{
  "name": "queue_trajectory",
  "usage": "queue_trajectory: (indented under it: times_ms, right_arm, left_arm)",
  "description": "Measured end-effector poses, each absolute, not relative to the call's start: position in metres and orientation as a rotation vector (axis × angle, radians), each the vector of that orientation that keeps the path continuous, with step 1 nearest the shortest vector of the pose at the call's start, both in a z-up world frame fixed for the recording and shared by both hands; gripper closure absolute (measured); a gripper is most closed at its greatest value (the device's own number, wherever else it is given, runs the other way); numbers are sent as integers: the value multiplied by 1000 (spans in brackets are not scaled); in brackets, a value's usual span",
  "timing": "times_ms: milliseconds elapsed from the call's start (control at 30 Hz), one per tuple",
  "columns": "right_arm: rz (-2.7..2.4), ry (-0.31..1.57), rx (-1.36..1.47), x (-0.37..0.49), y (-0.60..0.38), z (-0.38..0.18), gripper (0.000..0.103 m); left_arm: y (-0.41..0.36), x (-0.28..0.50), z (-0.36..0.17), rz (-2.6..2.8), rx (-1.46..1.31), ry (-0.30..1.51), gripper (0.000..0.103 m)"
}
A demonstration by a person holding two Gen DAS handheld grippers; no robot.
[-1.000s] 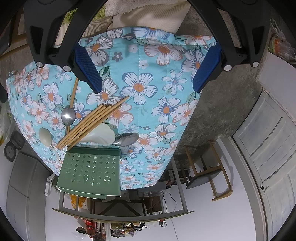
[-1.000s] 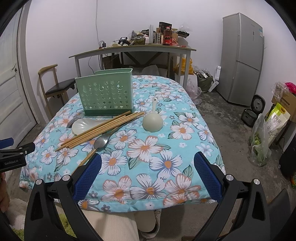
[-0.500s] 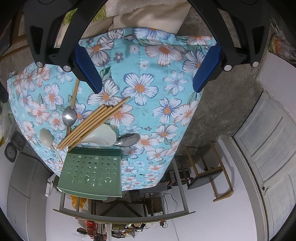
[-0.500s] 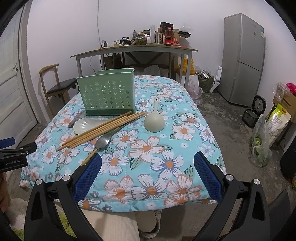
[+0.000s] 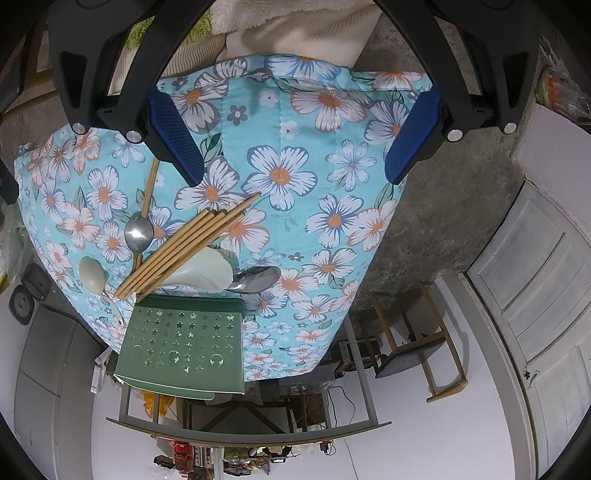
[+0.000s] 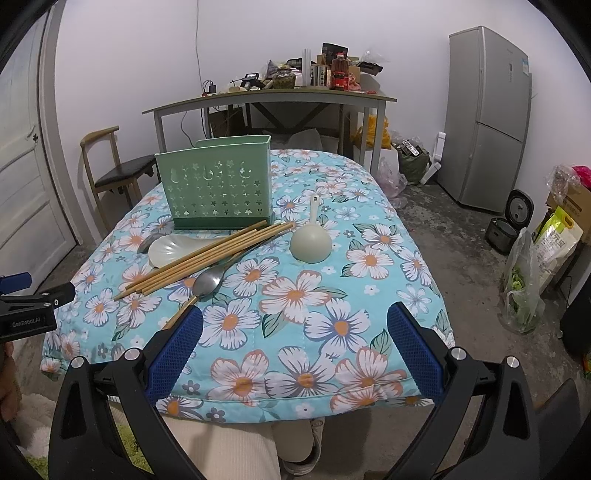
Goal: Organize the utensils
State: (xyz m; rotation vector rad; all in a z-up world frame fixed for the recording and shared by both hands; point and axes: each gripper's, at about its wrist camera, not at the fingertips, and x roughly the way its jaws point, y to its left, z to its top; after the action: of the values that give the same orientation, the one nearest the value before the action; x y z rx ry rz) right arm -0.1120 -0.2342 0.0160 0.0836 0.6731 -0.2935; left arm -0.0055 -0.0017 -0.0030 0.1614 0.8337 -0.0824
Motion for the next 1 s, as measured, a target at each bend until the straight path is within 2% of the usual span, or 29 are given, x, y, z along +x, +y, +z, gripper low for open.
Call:
queue_trajectory:
  times_ms: [1000]
  right_arm:
    - [-292, 674, 85, -112, -235, 16, 6]
  left_arm:
    - [-5, -5, -6, -82, 166, 840, 8]
